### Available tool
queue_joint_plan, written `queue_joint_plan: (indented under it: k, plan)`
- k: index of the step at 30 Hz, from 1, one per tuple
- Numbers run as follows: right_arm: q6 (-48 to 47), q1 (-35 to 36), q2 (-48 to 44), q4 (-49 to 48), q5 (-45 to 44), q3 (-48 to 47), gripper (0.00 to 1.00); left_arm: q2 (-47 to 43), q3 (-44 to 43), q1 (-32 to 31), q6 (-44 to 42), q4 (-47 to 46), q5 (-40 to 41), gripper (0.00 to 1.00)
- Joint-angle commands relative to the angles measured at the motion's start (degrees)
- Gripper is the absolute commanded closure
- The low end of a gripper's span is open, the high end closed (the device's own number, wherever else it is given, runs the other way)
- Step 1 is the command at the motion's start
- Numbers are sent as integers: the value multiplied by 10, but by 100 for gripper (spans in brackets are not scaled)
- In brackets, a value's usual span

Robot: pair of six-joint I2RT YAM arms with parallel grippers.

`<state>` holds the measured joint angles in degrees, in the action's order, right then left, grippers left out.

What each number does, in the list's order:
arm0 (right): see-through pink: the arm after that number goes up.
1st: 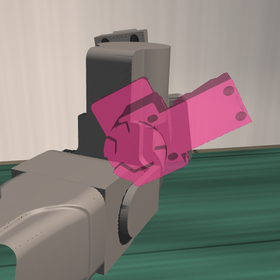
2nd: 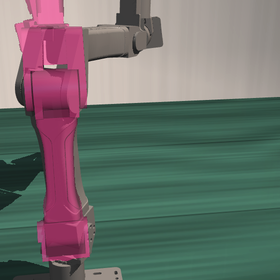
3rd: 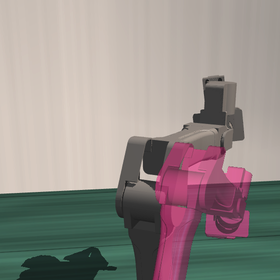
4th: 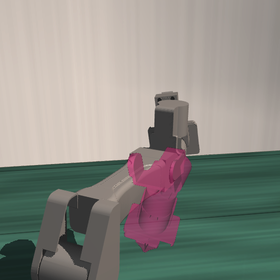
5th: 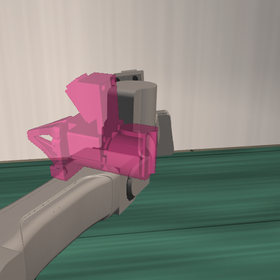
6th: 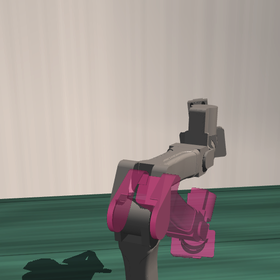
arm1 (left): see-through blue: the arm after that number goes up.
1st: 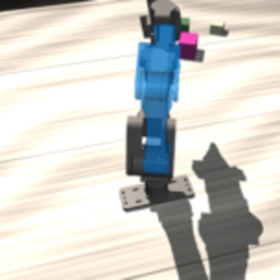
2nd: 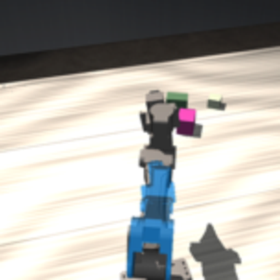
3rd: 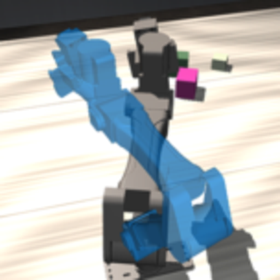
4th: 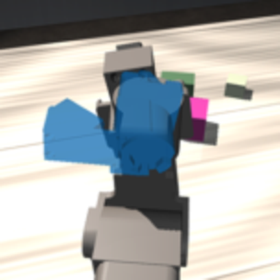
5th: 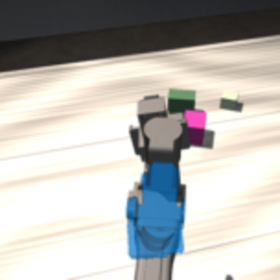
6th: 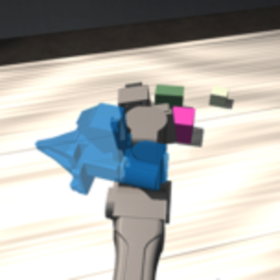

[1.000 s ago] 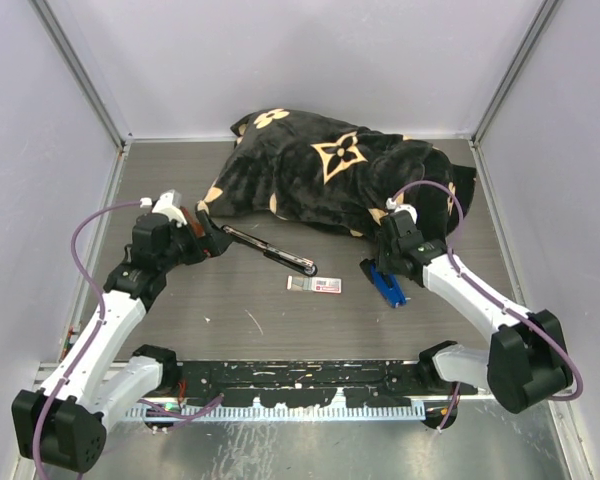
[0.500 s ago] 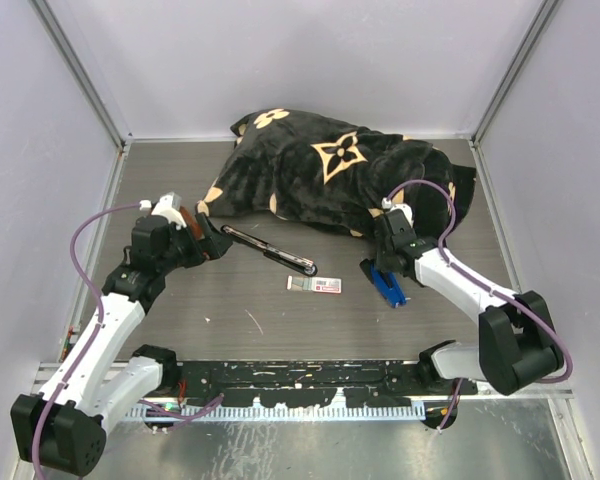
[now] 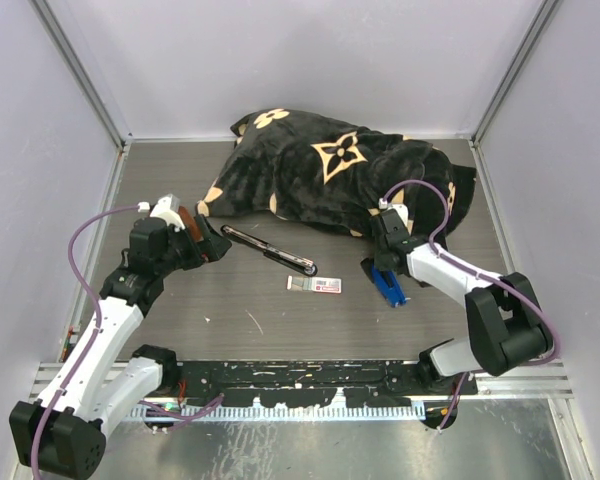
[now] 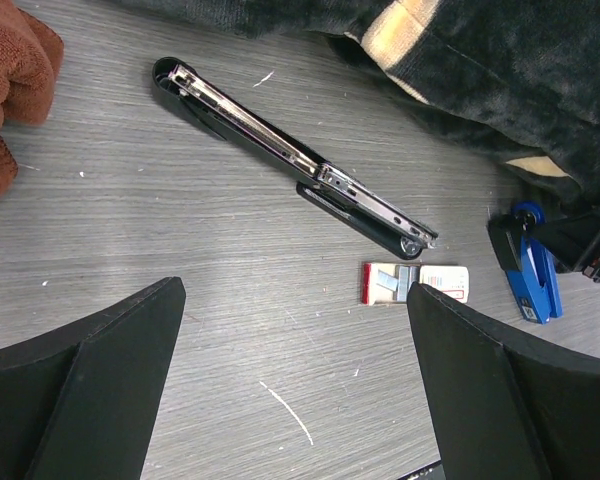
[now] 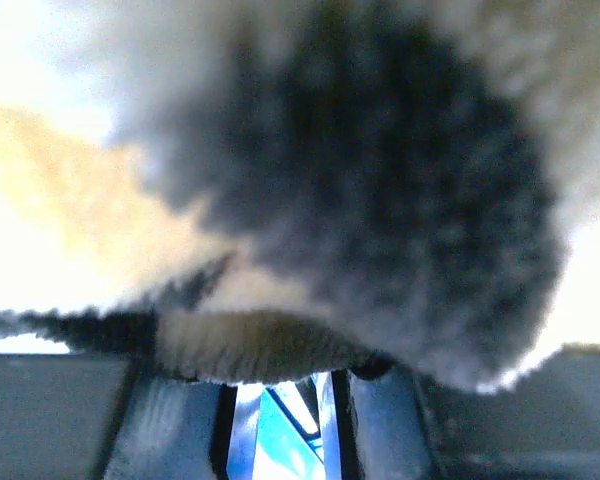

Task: Load the staples into the stapler
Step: Pick up the stapler from the center of the board.

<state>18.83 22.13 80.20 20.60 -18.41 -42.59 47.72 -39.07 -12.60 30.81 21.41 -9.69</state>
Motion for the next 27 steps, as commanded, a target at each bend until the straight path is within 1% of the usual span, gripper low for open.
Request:
queue_joint_plan:
  k: [1, 7, 15, 20, 21, 23, 27]
  plan:
    - [-7, -10, 22, -31, -12, -11, 71, -10, -4, 4, -3, -8, 0, 4]
    - [-7, -12, 39, -35, 10, -21, 72, -15, -4, 4, -2, -8, 2, 4]
    - [-5, -11, 60, -26, 41, -24, 76, -18, -3, 4, -4, -2, 4, 3]
    - [5, -12, 50, -23, 53, -13, 91, -22, -2, 4, -3, -1, 5, 3]
    - [8, -12, 41, -21, 75, -9, 94, -23, -2, 4, -3, 0, 5, 3]
    - [15, -11, 20, -11, 91, -6, 99, -25, -3, 5, -3, 2, 5, 3]
    - [30, -9, -38, 27, 114, 2, 99, -29, -2, 4, -3, 3, 5, 2]
